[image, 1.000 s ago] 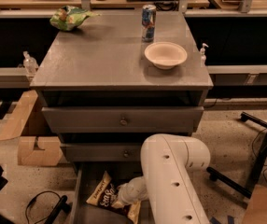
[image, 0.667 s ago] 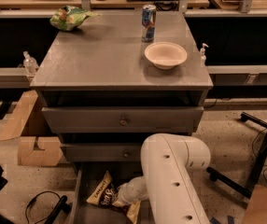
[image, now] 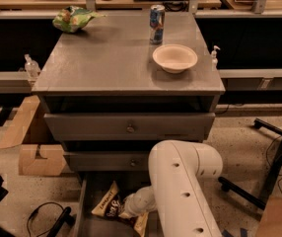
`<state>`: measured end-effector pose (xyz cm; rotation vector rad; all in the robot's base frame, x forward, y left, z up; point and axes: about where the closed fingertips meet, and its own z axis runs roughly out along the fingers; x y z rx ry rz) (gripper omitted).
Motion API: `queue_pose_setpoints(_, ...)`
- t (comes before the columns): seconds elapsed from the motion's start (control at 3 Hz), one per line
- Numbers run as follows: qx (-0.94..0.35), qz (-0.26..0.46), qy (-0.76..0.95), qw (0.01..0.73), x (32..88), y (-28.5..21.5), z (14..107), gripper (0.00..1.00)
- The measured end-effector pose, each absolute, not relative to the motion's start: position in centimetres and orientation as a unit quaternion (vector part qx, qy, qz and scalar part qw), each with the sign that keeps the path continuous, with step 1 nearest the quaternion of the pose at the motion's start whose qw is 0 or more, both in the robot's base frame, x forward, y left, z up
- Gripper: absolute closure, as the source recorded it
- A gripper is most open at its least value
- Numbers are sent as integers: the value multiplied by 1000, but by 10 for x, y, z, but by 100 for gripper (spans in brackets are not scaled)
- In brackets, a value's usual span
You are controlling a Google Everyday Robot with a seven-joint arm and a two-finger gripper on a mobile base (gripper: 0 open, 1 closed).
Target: Pick brown chip bag from bottom drawer and place on counter
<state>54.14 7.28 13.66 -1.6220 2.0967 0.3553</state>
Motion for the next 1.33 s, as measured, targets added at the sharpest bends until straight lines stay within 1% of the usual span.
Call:
queue_pose_setpoints(0.33,-590,128,761,236,536,58,164,100)
queue_pose_setpoints(0.67,-602,119,753,238,527,44,217,100)
queue_pose_setpoints(1.0,-630,123,728,240,500,34,300,100)
queue_pose_setpoints(1.33,-649,135,708,244,488,34,357,100)
